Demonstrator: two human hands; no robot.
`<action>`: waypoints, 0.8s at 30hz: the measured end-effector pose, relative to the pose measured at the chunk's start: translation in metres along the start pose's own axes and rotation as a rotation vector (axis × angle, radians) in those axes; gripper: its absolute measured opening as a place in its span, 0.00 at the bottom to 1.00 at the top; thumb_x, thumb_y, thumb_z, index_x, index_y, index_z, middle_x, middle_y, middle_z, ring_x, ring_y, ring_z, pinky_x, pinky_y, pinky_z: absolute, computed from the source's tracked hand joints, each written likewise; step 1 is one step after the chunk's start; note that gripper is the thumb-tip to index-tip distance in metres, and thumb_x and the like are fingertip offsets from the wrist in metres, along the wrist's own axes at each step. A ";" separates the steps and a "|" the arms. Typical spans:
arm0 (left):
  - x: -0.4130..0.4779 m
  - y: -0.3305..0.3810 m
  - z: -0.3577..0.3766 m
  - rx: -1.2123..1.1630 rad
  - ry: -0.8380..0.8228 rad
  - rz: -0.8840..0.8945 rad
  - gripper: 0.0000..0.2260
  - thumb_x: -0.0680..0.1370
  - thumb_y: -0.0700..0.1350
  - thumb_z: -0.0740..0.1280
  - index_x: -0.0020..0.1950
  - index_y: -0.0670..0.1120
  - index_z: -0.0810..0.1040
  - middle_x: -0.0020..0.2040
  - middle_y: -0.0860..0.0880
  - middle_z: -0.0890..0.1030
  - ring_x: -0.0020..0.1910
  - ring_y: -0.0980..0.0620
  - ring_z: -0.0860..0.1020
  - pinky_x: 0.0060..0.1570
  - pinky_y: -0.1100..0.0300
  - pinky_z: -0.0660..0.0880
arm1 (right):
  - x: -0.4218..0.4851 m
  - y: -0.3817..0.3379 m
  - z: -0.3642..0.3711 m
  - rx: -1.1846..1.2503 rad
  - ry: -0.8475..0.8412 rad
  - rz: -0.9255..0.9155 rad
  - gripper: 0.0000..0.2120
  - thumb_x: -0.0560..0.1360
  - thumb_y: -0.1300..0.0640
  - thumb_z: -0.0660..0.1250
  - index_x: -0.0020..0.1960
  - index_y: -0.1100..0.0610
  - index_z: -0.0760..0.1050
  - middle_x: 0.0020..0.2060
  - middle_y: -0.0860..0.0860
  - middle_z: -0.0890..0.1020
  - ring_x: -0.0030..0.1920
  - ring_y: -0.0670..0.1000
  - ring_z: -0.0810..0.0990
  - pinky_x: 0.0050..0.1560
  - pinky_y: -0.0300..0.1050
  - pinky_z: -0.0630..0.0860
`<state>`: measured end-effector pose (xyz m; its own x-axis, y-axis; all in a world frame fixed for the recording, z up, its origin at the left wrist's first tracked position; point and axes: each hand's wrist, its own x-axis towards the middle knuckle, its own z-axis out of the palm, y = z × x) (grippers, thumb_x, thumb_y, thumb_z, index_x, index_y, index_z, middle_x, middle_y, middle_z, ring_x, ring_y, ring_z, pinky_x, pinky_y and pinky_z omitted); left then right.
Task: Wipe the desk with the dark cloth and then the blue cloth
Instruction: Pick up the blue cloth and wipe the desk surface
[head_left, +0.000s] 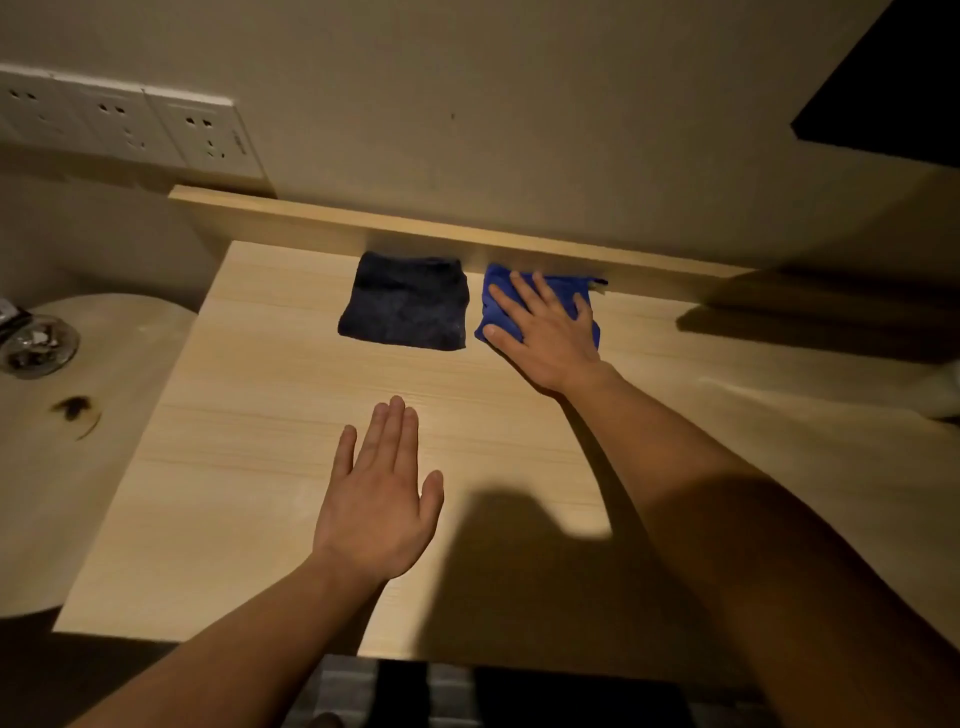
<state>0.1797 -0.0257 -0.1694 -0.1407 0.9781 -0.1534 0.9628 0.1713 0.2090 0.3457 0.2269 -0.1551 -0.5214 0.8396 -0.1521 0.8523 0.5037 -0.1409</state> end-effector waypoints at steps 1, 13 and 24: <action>0.000 0.000 -0.001 0.005 -0.009 -0.002 0.33 0.85 0.60 0.45 0.86 0.44 0.43 0.86 0.47 0.41 0.84 0.51 0.36 0.82 0.44 0.39 | -0.002 -0.001 0.002 -0.013 -0.014 0.000 0.34 0.81 0.28 0.43 0.84 0.37 0.46 0.86 0.44 0.49 0.85 0.52 0.44 0.80 0.71 0.46; -0.001 0.000 0.001 -0.015 0.003 -0.026 0.34 0.85 0.60 0.45 0.86 0.44 0.43 0.87 0.46 0.42 0.85 0.51 0.39 0.83 0.43 0.40 | -0.102 -0.034 0.021 0.028 -0.055 0.020 0.30 0.83 0.32 0.45 0.84 0.37 0.47 0.86 0.46 0.47 0.85 0.53 0.42 0.80 0.69 0.43; -0.002 -0.004 -0.001 -0.049 -0.020 0.004 0.34 0.85 0.60 0.44 0.86 0.43 0.45 0.87 0.44 0.44 0.85 0.48 0.41 0.82 0.41 0.41 | -0.257 -0.083 0.055 0.076 -0.074 -0.060 0.29 0.84 0.35 0.46 0.84 0.37 0.49 0.85 0.43 0.47 0.84 0.48 0.41 0.79 0.58 0.41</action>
<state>0.1764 -0.0280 -0.1693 -0.1316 0.9763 -0.1720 0.9509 0.1734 0.2565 0.4067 -0.0414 -0.1581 -0.5753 0.7898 -0.2129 0.8154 0.5334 -0.2248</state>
